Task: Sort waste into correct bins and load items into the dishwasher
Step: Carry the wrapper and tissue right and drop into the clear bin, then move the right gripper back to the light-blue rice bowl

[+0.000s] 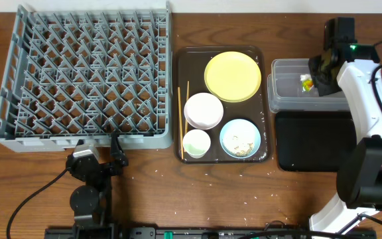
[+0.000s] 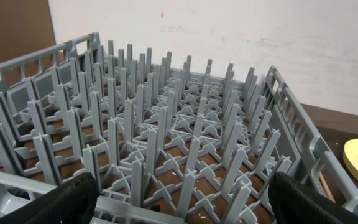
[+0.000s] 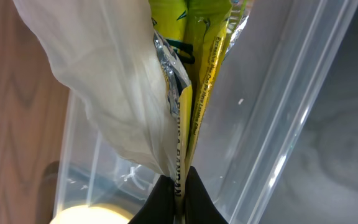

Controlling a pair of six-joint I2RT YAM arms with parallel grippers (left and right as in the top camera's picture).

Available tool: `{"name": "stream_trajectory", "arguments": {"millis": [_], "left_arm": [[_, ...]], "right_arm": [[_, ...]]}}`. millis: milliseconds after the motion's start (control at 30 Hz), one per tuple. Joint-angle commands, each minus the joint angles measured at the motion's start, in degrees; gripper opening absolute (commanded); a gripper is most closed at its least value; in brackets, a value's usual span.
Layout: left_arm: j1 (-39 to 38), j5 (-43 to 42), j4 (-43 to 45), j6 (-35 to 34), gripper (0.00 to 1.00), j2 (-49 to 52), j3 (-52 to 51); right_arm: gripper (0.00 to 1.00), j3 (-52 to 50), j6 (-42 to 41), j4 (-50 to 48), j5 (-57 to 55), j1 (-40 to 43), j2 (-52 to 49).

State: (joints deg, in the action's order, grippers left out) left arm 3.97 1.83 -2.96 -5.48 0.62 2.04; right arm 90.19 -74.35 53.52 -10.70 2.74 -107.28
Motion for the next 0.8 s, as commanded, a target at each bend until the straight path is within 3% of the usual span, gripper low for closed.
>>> {"name": "stream_trajectory", "arguments": {"millis": [0, 33, 200, 367, 467, 600, 767], "left_arm": [[0.2, 0.3, -1.0, 0.9, 0.88, -0.3, -1.8], [0.2, 0.3, -1.0, 0.9, 0.88, -0.3, -1.8], [0.2, 0.3, -1.0, 0.9, 0.88, -0.3, -1.8], [0.2, 0.3, -1.0, 1.0, 0.88, -0.3, -1.8], [0.2, 0.3, -1.0, 0.9, 0.88, -0.3, -1.8], [0.2, 0.3, -1.0, 0.9, 0.88, -0.3, -1.8], [0.2, 0.3, -1.0, 1.0, 0.88, -0.3, -1.8]], "right_arm": [[0.04, -1.3, -1.9, -0.6, -1.1, 0.0, -0.5], [0.09, -1.4, -1.9, -0.6, -1.1, 0.0, -0.5], [0.59, -1.4, 0.2, -1.8, -1.1, 0.0, -0.5], [0.84, -1.1, 17.0, -7.1, 2.3, 0.0, 0.7], [0.88, 0.1, 28.2, -8.4, 7.6, -0.1, 2.9], [0.87, 1.8, 42.4, -7.5, 16.7, -0.6, 7.5], [0.9, 1.9, 50.9, -1.1, 24.3, -3.3, 14.5]]}}
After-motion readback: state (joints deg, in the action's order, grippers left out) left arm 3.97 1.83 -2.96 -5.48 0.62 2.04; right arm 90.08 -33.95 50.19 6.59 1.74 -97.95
